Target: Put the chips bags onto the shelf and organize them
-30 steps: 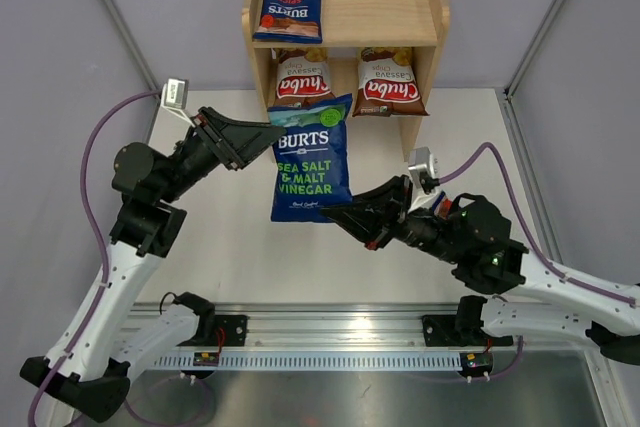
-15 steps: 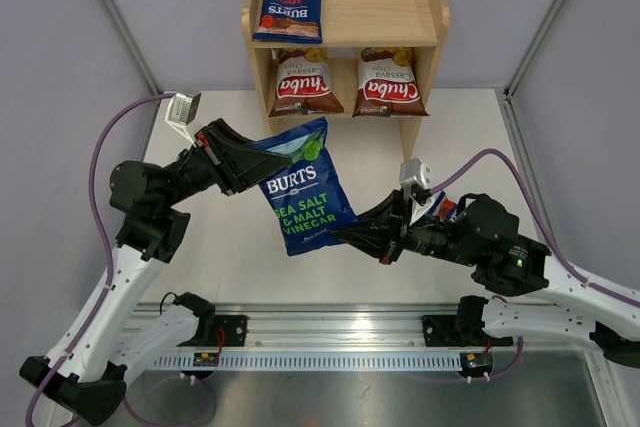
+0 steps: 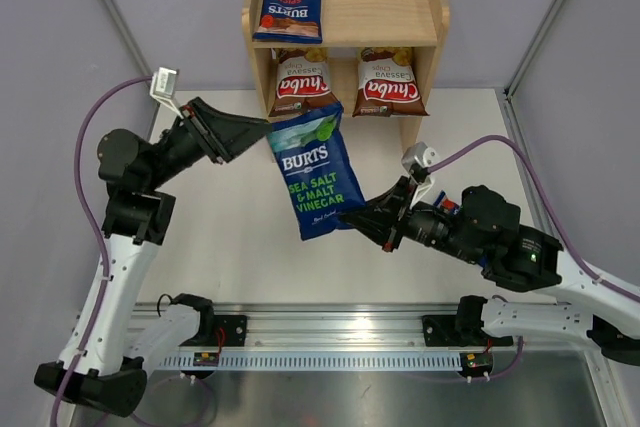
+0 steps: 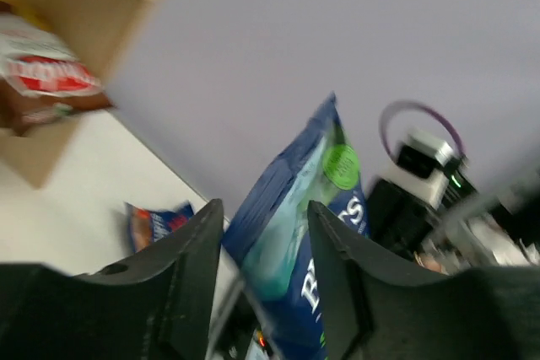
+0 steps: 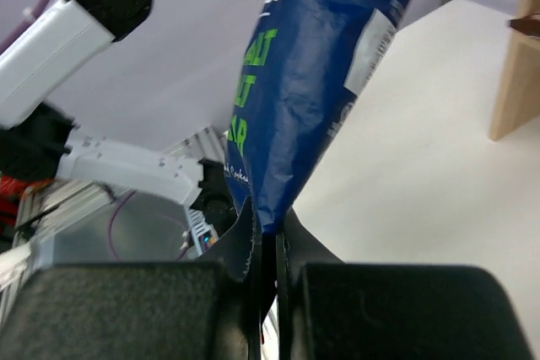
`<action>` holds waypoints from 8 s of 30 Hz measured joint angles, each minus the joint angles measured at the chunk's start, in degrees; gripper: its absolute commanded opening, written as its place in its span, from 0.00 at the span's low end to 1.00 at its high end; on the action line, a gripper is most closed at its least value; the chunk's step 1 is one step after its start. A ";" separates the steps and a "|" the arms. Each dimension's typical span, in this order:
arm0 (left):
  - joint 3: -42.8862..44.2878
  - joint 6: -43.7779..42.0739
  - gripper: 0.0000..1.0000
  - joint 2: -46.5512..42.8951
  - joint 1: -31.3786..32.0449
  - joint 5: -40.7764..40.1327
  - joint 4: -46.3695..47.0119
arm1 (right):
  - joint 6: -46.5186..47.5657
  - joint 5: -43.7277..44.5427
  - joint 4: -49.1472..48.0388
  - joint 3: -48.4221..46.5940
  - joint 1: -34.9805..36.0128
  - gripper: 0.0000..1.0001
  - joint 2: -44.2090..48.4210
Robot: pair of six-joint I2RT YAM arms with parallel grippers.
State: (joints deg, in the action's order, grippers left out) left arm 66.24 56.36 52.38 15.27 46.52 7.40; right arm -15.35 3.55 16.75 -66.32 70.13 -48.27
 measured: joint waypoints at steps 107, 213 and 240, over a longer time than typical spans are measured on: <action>-15.26 -34.97 0.99 -23.52 -5.55 -19.32 -48.02 | -22.49 -38.71 17.86 -88.19 -55.91 0.67 -74.60; 19.67 -14.01 0.94 74.23 41.27 -30.32 2.89 | -14.91 -17.59 30.03 6.99 -60.15 0.98 36.44; 18.49 -9.27 0.00 79.06 41.75 -33.11 7.82 | -14.47 -25.66 33.07 -0.37 -60.17 0.98 39.39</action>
State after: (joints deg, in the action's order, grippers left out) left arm 84.73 47.09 131.44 57.01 13.41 15.22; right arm -29.82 -22.11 49.82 -66.70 9.96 -8.88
